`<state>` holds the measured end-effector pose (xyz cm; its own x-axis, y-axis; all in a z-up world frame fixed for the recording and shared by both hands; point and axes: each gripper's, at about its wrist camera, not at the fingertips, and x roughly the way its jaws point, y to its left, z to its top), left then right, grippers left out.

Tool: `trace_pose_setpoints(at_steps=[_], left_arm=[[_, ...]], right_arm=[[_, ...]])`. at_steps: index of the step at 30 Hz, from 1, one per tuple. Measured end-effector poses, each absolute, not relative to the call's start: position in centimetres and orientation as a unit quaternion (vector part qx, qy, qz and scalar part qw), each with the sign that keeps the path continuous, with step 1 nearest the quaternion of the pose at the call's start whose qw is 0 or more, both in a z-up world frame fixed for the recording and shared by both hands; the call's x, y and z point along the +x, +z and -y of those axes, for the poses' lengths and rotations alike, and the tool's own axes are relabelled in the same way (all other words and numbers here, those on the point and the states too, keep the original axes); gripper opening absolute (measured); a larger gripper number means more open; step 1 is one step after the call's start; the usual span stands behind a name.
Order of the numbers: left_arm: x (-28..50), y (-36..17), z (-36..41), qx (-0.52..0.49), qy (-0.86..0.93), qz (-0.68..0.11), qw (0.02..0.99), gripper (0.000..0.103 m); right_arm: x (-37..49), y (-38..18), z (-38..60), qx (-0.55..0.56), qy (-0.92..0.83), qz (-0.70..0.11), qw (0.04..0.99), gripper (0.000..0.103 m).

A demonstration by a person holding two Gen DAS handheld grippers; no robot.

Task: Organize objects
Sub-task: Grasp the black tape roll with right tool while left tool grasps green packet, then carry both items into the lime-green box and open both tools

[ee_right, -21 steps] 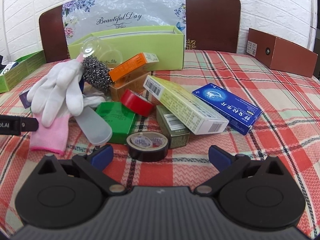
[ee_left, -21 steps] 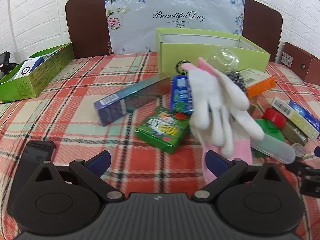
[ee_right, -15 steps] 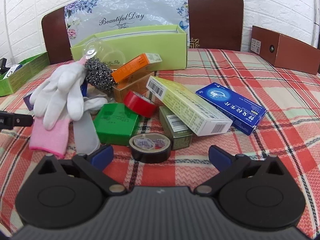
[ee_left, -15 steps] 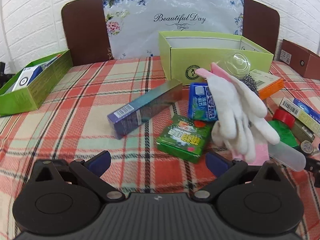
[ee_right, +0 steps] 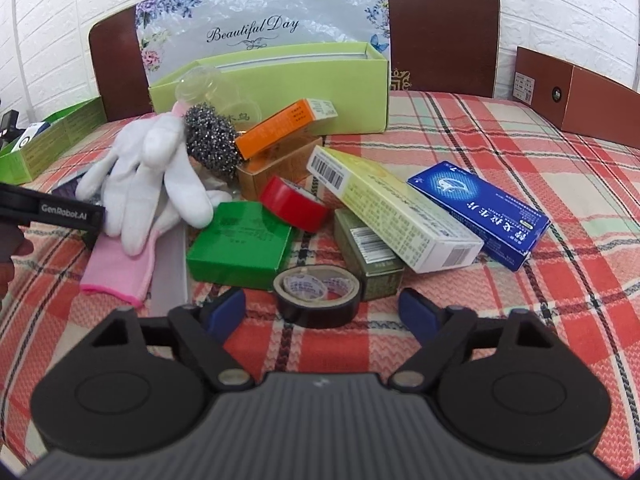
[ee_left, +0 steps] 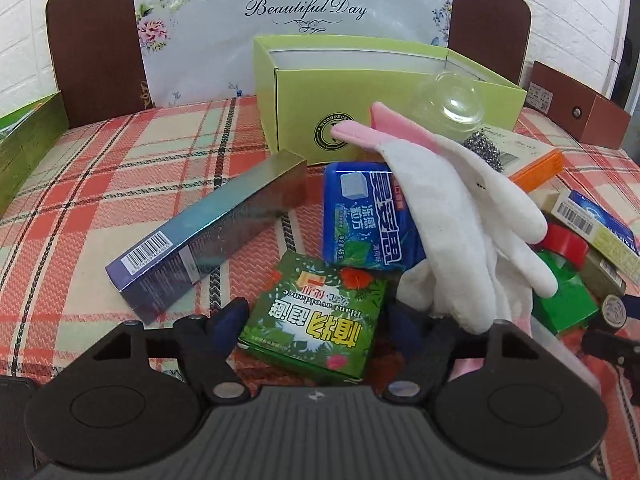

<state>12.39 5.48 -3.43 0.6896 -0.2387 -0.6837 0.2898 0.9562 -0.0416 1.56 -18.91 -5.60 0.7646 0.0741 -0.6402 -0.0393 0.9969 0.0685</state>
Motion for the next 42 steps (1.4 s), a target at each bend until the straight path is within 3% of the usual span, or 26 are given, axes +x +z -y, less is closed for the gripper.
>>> trace_pose_setpoints(at_steps=[3, 6, 12, 19, 22, 28, 35, 42], left_arm=[[11.4, -3.4, -5.4, 0.043, -0.15, -0.359, 0.92, 0.073], [10.0, -3.2, -5.4, 0.043, -0.15, -0.366, 0.918, 0.072], [5.9, -3.2, -5.7, 0.071, -0.141, -0.371, 0.915, 0.073], [7.2, -3.5, -5.0, 0.083, -0.122, -0.368, 0.918, 0.078], [7.2, -3.5, -5.2, 0.075, -0.135, -0.369, 0.917, 0.07], [6.2, -2.8, -5.9, 0.066, -0.127, -0.374, 0.916, 0.068], [6.1, 3.9, -6.5, 0.051, -0.154, -0.302, 0.939, 0.068], [11.3, 9.5, -4.0, 0.025, -0.154, -0.244, 0.957, 0.068]], right_arm=[[1.6, -5.4, 18.7, 0.025, 0.032, -0.338, 0.94, 0.074], [2.0, -5.4, 18.2, 0.008, 0.034, -0.341, 0.939, 0.045], [0.8, -5.1, 18.0, -0.013, 0.066, -0.344, 0.937, 0.045], [0.2, -5.4, 18.1, -0.01, 0.068, -0.338, 0.939, 0.049], [0.1, -5.6, 18.2, -0.008, 0.067, -0.335, 0.94, 0.049], [0.1, -5.7, 18.8, 0.007, 0.071, -0.329, 0.942, 0.045], [0.2, -1.7, 20.0, 0.032, 0.122, -0.285, 0.95, 0.045], [6.3, 3.4, 20.2, 0.03, 0.153, -0.218, 0.964, 0.045]])
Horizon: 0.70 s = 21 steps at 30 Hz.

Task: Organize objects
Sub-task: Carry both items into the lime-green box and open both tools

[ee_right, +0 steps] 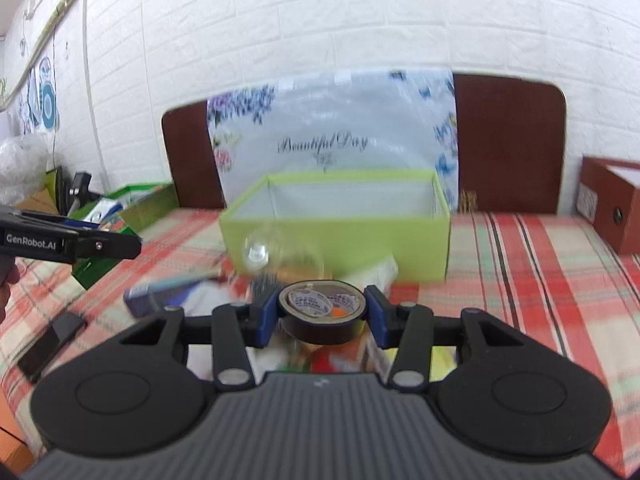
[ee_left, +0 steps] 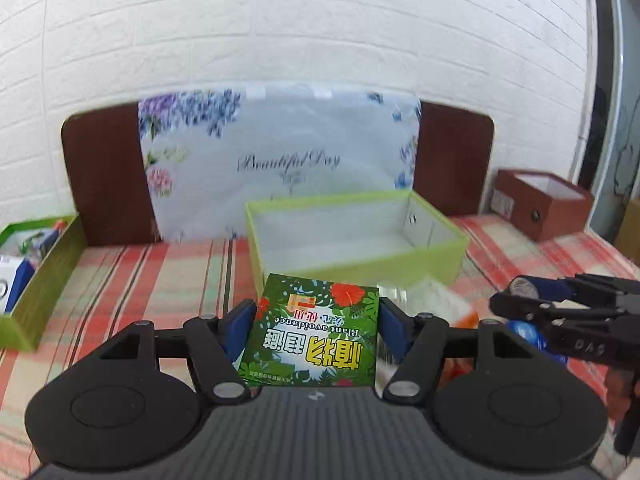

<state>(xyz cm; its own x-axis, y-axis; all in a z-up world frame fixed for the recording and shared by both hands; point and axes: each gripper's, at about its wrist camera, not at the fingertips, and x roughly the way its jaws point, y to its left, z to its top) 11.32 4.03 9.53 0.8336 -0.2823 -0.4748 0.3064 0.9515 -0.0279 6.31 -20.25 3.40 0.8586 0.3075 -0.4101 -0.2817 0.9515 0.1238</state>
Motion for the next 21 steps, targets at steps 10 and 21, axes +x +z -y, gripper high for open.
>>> trace_pose_setpoints(at_steps=[10, 21], left_arm=[[24.5, 8.4, 0.3, -0.044, -0.11, -0.254, 0.96, 0.068], [28.5, 5.2, -0.4, -0.085, -0.107, -0.286, 0.948, 0.094]], right_arm=[[20.4, 4.2, 17.4, -0.017, 0.135, -0.203, 0.97, 0.045], [28.1, 0.0, 17.6, 0.019, 0.138, -0.263, 0.955, 0.061]])
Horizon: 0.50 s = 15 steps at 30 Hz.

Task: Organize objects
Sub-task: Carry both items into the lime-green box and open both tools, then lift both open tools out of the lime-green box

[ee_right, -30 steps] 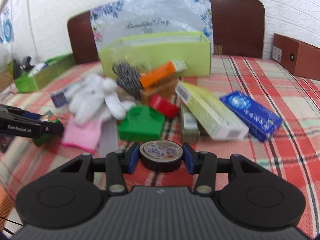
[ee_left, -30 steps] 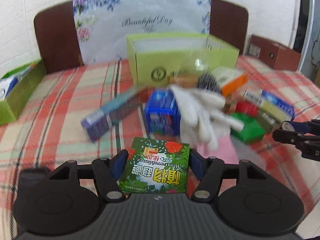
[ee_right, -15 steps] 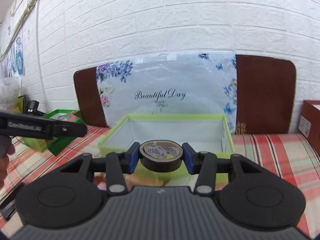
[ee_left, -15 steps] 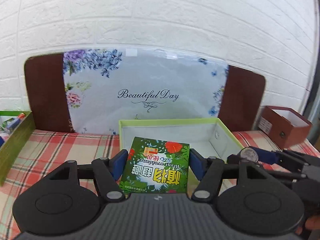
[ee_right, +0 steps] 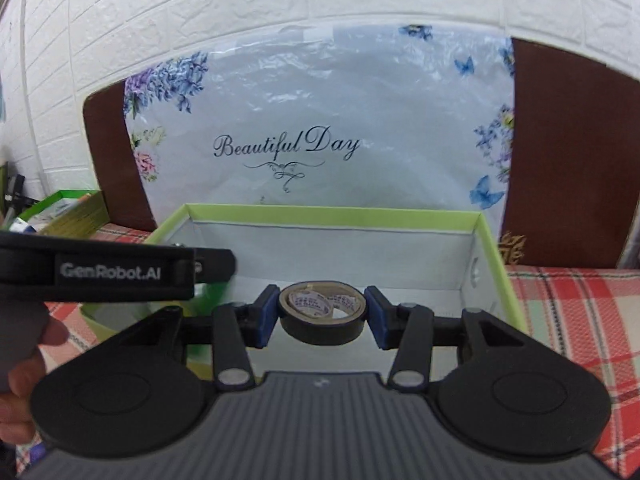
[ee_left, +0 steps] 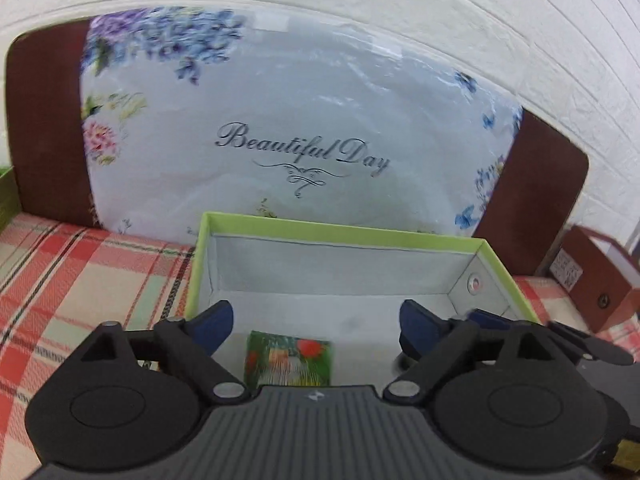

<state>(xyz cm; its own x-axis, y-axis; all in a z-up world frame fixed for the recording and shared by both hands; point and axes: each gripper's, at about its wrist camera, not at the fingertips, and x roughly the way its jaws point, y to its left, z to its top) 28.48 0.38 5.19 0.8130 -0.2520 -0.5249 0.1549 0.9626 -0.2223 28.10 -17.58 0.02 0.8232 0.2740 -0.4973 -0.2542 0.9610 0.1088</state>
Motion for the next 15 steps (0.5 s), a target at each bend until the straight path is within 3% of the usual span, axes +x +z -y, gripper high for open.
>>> trace_pose_setpoints(at_steps=[1, 5, 7, 15], left_arm=[[28.1, 5.4, -0.6, -0.088, -0.099, -0.284, 0.95, 0.094], [25.2, 7.0, -1.6, -0.088, -0.087, -0.259, 0.958, 0.094], [23.1, 8.0, -2.0, -0.096, -0.092, -0.243, 0.961, 0.095], [13.8, 10.0, -2.7, -0.102, -0.088, -0.199, 0.971, 0.098]], right_arm=[[28.1, 0.0, 17.8, 0.026, 0.139, -0.262, 0.955, 0.08], [26.2, 1.6, 18.9, 0.023, 0.126, -0.229, 0.965, 0.086], [24.2, 3.0, 19.7, 0.031, 0.12, -0.199, 0.972, 0.101], [13.5, 7.8, 21.7, 0.034, 0.104, -0.093, 0.99, 0.103]])
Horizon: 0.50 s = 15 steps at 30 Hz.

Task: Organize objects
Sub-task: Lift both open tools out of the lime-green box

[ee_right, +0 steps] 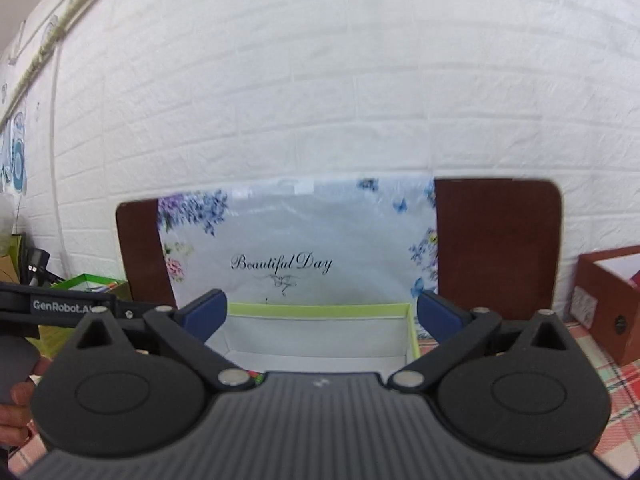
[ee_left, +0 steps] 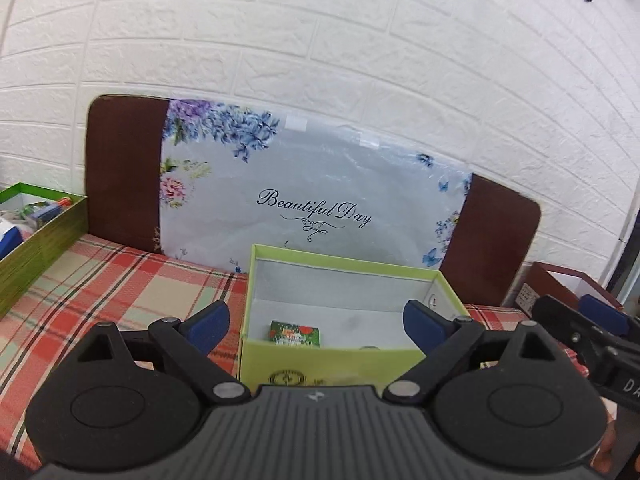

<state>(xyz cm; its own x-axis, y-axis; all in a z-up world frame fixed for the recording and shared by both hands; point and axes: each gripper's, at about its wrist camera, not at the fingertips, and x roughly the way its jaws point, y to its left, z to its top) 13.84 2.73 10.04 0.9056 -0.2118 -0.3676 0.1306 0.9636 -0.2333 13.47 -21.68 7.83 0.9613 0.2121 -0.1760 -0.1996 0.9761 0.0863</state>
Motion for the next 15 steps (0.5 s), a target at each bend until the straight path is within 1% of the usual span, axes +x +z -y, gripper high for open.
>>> trace_pose_setpoints(at_steps=[2, 6, 11, 15], left_arm=[[11.6, 9.7, -2.9, -0.112, -0.091, -0.193, 0.971, 0.099], [7.6, 7.8, -2.7, -0.111, -0.101, -0.209, 0.966, 0.099], [4.1, 4.3, -2.5, -0.123, -0.095, -0.24, 0.958, 0.099], [1.9, 1.5, -3.0, -0.131, -0.071, -0.265, 0.953, 0.099]], right_arm=[[10.7, 8.0, 21.8, 0.023, 0.09, -0.08, 0.992, 0.103], [5.3, 6.8, 22.0, 0.016, 0.066, -0.068, 0.995, 0.103], [0.9, 3.8, 22.4, 0.029, 0.053, -0.094, 0.994, 0.103], [-1.7, 1.3, 21.8, 0.016, 0.05, -0.112, 0.992, 0.103]])
